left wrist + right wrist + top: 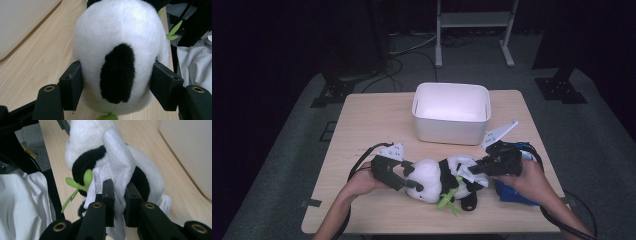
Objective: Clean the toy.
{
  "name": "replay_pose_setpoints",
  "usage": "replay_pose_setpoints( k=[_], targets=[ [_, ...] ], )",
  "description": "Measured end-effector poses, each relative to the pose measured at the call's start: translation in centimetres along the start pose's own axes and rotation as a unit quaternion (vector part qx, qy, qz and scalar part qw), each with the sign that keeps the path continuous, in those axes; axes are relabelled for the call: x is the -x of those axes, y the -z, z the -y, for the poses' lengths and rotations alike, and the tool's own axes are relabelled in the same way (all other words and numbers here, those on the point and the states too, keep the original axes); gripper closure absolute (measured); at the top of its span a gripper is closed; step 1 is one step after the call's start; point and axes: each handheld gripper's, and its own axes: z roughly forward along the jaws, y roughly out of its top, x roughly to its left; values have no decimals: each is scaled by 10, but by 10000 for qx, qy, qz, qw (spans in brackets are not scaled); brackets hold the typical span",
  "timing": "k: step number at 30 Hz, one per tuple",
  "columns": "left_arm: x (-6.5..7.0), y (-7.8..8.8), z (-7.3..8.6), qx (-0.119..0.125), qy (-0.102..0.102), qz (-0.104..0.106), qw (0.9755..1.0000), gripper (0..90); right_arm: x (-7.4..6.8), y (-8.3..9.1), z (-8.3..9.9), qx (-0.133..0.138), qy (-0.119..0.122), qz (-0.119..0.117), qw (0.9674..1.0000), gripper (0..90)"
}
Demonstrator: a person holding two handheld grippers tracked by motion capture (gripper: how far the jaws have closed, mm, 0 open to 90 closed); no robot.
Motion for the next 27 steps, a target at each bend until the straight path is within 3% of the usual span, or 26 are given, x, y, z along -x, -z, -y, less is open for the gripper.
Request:
replay_pose_setpoints(
  k=[6,19,27],
  targets=[
    [-2,0,0,30,17,14,10000,323,-1,1,-7,43,48,52,10000,804],
    [-1,1,-4,164,-43,15,9999,327,-17,-55,-68,-166,679,-305,9971,803],
    [-2,1,-3,181,-17,31,9998,327,-31,-70,-97,-145,925,-488,9944,803]
  ],
)
